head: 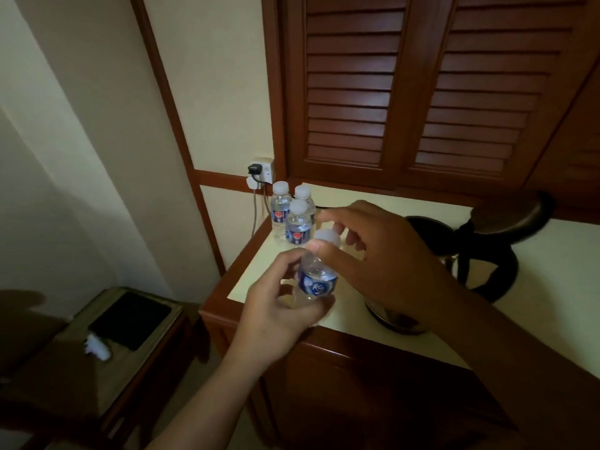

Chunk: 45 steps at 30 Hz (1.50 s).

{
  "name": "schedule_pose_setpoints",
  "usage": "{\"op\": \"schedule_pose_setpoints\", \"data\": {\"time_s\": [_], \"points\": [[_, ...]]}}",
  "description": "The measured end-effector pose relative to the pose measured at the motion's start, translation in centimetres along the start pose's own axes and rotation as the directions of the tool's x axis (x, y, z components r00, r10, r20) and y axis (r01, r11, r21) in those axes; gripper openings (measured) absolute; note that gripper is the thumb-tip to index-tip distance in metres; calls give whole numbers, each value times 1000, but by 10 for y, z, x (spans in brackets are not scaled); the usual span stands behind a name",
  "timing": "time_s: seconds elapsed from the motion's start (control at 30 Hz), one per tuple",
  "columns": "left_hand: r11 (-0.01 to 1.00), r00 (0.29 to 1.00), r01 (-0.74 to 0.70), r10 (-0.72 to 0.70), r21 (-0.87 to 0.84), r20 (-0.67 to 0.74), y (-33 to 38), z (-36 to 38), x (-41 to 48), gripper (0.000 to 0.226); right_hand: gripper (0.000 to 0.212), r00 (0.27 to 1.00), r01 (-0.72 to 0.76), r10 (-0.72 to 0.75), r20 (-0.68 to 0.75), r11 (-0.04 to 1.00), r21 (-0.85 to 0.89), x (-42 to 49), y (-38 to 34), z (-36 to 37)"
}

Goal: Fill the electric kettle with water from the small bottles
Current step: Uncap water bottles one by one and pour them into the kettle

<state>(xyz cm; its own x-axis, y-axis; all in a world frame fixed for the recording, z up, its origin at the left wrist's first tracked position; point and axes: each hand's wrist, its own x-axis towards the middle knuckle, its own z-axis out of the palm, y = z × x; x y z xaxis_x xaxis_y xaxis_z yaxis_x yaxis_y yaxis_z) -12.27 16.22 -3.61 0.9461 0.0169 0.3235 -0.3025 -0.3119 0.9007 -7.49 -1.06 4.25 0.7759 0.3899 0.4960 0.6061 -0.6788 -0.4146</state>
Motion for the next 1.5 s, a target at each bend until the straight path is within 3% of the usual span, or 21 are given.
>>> {"op": "schedule_pose_setpoints", "data": {"time_s": [0.13, 0.37, 0.6, 0.7, 0.83, 0.93, 1.0, 1.13, 1.2, 1.27, 1.4, 1.5], "points": [[999, 993, 6, 0, -52, 120, 13, 19, -7, 59, 53, 991, 27, -13, 134, 994, -107, -16, 4, -36], [998, 926, 9, 17, -66, 377, 23, 47, 2, 57, 11, 954, 115, -78, 291, 987, -112, -52, 17, -92], [991, 795, 28, 57, -131, 603, 34, 62, 11, 53, 42, 947, 83, -67, 314, 996, -39, -82, 31, -119], [983, 792, 38, 81, -181, 605, 34, 68, 12, 51, 48, 966, 77, -77, 247, 997, 9, -93, 33, -122], [977, 809, 41, 90, -207, 581, 30, 74, 10, 53, 41, 999, 51, -50, -5, 998, 23, -112, 42, -122], [981, 835, 23, 88, -194, 543, 33, 73, 8, 55, 27, 959, -111, 134, -248, 988, 105, -137, 56, -104], [993, 868, -22, 78, -119, 490, 38, 71, 7, 53, 17, 897, -260, 309, -316, 947, 188, -157, 71, -82], [998, 929, -59, 69, -38, 364, 40, 67, 10, 53, 5, 834, -484, 486, -261, 872, 77, -192, 117, -36], [998, 941, -60, 61, -13, 334, 41, 64, 12, 53, 16, 865, -458, 431, -258, 887, -53, -203, 137, -17], [998, 947, -60, 54, 10, 316, 39, 62, 15, 52, 10, 883, -447, 412, -224, 883, -139, -208, 146, -8], [995, 957, -53, 29, 79, 288, 41, 56, 24, 55, 14, 878, -470, 448, -169, 873, -129, -212, 150, -4], [985, 965, -76, 34, 156, 258, 47, 51, 35, 59, 35, 827, -553, 520, -212, 822, -140, -207, 144, -4]]}}
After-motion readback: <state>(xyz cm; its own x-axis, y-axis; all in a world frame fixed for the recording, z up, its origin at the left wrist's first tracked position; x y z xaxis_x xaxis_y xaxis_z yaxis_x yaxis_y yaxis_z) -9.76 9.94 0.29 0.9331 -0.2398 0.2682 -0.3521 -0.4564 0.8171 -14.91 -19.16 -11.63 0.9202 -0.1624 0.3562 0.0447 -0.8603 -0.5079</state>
